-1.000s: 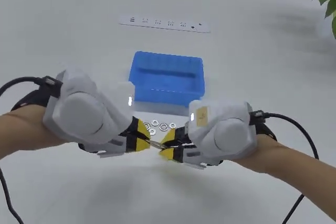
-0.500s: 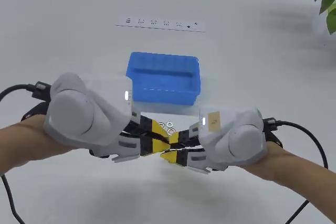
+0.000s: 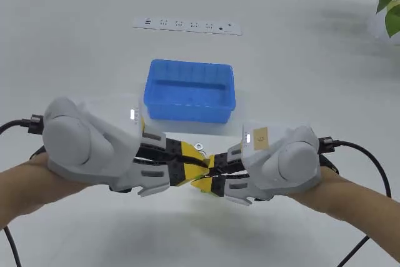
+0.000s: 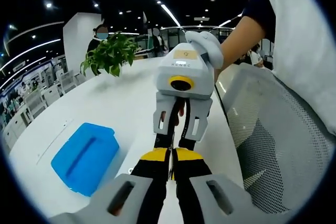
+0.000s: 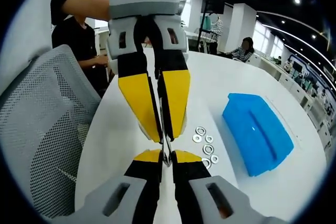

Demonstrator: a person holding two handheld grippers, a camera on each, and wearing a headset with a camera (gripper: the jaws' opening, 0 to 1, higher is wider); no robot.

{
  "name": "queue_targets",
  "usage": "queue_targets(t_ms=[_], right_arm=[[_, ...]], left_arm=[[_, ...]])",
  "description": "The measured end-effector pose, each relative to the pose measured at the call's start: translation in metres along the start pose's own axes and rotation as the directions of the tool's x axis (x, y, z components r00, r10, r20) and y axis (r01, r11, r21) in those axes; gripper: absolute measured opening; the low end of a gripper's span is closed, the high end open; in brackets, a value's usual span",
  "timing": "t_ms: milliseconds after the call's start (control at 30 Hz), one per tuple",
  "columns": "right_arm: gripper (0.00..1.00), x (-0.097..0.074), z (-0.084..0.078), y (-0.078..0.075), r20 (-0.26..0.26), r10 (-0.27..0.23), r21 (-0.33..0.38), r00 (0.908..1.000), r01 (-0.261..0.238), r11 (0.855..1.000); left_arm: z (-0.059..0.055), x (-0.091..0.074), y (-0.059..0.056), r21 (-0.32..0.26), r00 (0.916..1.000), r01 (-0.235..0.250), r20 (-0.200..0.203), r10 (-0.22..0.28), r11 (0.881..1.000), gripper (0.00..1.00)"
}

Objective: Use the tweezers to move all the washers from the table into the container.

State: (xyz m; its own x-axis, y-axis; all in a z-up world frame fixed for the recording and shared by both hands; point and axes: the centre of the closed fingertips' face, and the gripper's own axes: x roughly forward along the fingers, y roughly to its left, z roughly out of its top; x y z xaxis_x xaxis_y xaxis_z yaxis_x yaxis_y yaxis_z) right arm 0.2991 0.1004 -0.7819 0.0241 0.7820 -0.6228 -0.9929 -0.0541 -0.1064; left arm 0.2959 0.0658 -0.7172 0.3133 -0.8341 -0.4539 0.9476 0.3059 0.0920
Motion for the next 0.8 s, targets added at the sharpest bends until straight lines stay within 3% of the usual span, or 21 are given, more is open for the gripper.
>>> queue_targets(t_ms=[500, 800], right_arm=[[0.15, 0.000, 0.004, 0.005, 0.002, -0.015, 0.069, 0.9999, 0.015, 0.998], [0.24, -0.004, 0.004, 0.001, 0.002, -0.051, 0.090, 0.9987, 0.050, 0.995]], left_arm=[[-0.003, -0.012, 0.001, 0.009, 0.9993, -0.033, -0.019, 0.033, 0.999, 0.06], [-0.004, -0.027, 0.014, 0.011, 0.9975, -0.070, -0.002, 0.070, 0.997, 0.06]])
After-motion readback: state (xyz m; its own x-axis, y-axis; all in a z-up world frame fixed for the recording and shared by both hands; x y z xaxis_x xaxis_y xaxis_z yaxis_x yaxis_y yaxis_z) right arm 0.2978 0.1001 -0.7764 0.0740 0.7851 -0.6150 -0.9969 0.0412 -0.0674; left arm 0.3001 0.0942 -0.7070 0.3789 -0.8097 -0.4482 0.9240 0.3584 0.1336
